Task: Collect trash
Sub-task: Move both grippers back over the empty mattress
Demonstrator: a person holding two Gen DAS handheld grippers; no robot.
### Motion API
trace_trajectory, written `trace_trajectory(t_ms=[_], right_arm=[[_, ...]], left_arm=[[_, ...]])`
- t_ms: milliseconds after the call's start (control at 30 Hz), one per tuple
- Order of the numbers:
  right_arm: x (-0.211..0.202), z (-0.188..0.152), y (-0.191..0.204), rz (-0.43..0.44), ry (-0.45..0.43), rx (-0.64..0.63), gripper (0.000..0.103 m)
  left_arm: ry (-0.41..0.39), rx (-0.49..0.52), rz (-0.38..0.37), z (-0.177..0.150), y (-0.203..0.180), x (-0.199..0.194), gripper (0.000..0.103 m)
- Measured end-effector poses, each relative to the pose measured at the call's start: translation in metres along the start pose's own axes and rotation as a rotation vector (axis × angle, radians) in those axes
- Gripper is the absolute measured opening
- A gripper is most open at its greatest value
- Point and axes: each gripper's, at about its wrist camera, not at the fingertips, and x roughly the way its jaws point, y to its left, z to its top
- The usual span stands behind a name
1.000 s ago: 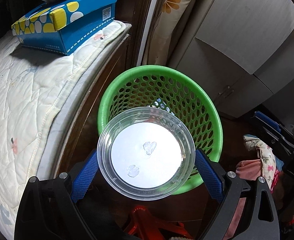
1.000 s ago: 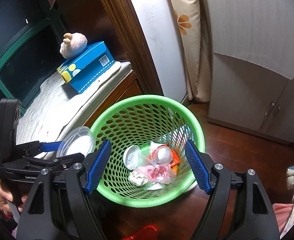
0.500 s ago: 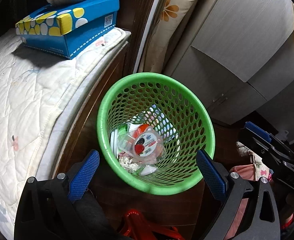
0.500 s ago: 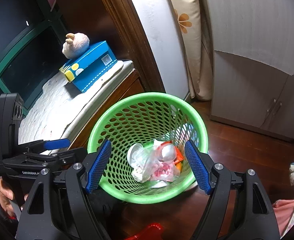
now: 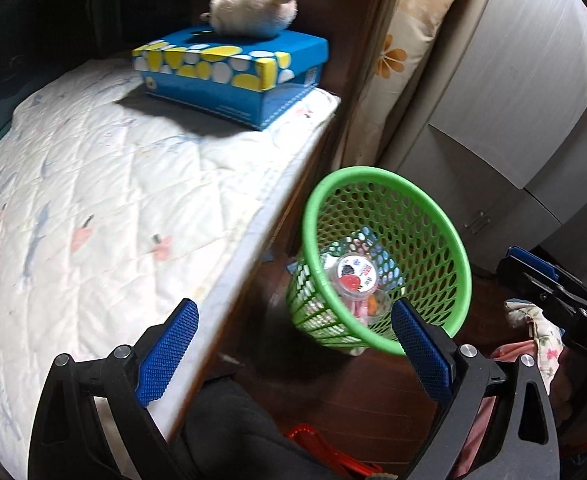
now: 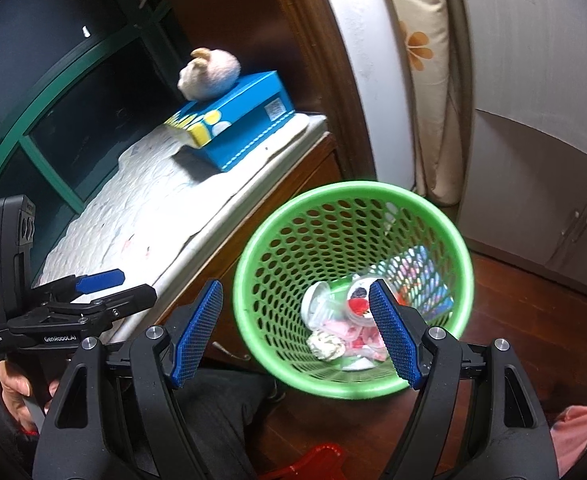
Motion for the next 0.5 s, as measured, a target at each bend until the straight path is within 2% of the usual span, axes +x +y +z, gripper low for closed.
trace_trajectory(t_ms=[500], right_arm=[[0.021, -0.006, 0.083, 0.067, 0.054, -0.147, 0.08]], left_arm=[[-0.088, -0.13, 0.185, -0.038, 0.081, -0.058, 0.094]])
